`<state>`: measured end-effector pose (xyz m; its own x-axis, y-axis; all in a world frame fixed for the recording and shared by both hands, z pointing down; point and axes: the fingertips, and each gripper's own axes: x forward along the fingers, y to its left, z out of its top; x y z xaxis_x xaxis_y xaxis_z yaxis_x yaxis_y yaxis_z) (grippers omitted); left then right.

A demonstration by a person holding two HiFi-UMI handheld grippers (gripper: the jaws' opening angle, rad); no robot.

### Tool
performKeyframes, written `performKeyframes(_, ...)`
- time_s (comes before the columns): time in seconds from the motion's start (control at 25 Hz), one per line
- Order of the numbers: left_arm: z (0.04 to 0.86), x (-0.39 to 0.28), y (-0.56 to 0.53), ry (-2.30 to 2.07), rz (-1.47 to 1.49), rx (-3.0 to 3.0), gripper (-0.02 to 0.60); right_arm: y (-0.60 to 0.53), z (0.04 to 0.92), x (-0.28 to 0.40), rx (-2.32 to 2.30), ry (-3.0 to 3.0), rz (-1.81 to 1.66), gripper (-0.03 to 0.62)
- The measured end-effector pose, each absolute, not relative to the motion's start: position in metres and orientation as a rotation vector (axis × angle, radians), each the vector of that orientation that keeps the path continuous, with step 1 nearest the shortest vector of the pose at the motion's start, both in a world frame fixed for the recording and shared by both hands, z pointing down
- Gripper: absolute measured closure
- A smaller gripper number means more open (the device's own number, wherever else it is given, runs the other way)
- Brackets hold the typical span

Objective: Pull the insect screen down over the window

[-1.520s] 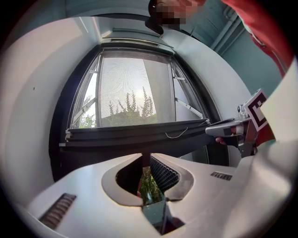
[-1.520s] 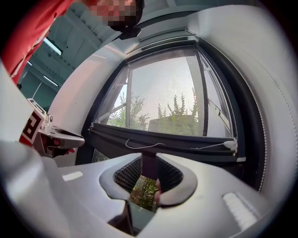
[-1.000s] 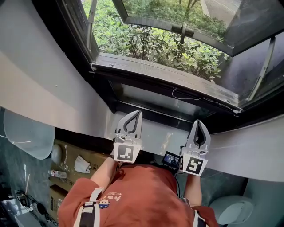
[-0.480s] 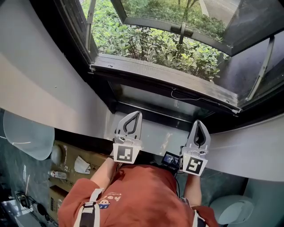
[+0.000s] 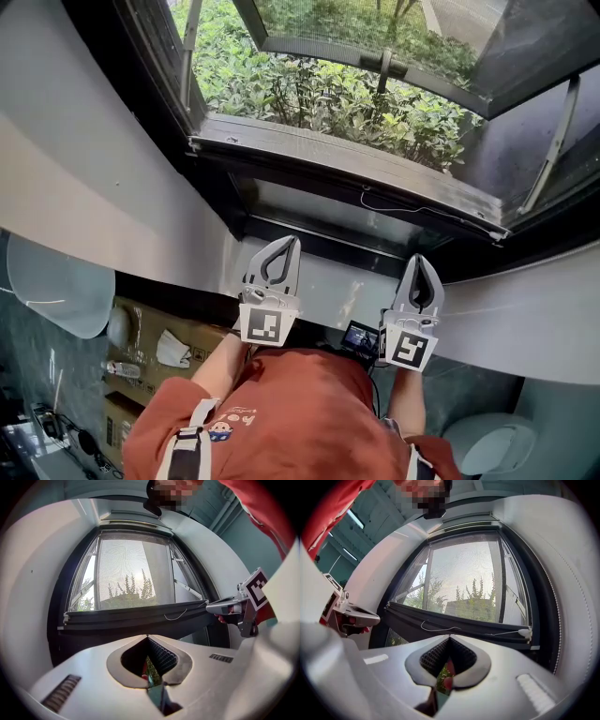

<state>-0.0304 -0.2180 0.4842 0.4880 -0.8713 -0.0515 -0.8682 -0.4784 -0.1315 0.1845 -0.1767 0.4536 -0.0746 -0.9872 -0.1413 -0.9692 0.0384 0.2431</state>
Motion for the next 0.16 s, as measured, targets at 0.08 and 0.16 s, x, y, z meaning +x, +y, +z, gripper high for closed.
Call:
performKeyframes(0.08,0.4843,-0.0296,-0.2181,1.52,-0.043,-2.586,0.577,-0.1771,0.4539,0.1845,2.088,-2.216,-0.426,0.585)
performKeyframes(0.16,0.4842,-0.0288,-0.2184,1.515,-0.052,-2.581,0.577,-0.1778,0.4542,0.1843,2.084,-2.215,-0.427,0.585)
